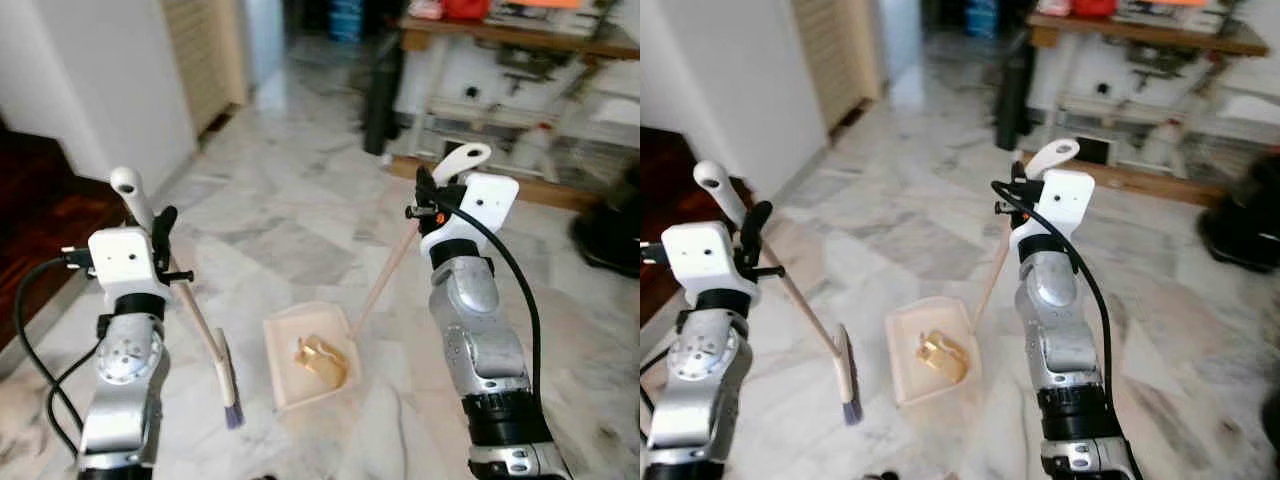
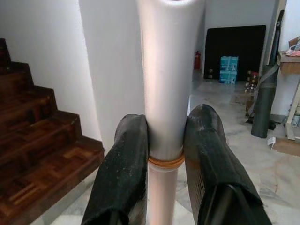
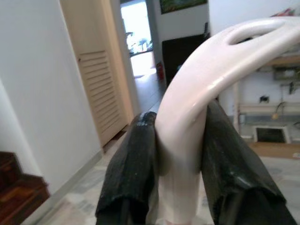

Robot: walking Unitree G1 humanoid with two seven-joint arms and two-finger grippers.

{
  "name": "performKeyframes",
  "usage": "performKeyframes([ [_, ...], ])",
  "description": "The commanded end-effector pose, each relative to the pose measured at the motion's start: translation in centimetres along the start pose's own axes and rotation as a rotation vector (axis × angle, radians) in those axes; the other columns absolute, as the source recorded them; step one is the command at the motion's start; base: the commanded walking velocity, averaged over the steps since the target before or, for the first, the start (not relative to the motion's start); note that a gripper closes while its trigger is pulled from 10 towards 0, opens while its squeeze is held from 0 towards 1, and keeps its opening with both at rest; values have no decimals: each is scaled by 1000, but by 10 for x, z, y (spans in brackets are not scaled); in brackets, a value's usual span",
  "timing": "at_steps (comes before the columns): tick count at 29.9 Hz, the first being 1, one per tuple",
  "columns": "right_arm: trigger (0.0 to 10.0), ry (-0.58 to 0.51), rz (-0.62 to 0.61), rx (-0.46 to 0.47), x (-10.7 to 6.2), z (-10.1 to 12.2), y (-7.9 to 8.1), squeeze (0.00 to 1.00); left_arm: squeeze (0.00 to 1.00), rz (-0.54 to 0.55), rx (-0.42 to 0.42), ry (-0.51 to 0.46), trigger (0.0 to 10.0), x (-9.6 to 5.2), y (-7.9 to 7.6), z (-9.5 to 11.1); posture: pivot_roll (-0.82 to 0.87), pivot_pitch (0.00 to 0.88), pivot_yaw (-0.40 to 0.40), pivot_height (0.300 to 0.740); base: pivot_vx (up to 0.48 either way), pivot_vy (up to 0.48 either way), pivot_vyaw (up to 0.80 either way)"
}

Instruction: Sweep floor

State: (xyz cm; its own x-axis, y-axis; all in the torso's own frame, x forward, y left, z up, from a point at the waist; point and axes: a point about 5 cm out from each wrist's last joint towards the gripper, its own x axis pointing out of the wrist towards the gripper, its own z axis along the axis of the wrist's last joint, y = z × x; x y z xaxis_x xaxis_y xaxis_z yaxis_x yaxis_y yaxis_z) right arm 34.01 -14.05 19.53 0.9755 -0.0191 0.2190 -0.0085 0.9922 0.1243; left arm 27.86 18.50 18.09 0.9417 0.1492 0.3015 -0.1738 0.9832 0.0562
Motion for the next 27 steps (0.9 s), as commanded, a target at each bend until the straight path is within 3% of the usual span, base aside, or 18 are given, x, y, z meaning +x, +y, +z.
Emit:
performKeyframes([
  [1,10000,-50,10,8,4,10,4,0,0,-16,24,-61,10000,1,0,13,26,0,-30,740,0,0,800],
  [11,10000,-55,2,31,-3,9,11,0,0,-68,20,-50,10000,6,-8,12,-24,0,0,740,0,0,800],
  [27,10000,6,-86,80,-11,-8,-4,0,0,-125,26,-49,10000,4,-20,15,-16,0,38,740,0,0,800],
])
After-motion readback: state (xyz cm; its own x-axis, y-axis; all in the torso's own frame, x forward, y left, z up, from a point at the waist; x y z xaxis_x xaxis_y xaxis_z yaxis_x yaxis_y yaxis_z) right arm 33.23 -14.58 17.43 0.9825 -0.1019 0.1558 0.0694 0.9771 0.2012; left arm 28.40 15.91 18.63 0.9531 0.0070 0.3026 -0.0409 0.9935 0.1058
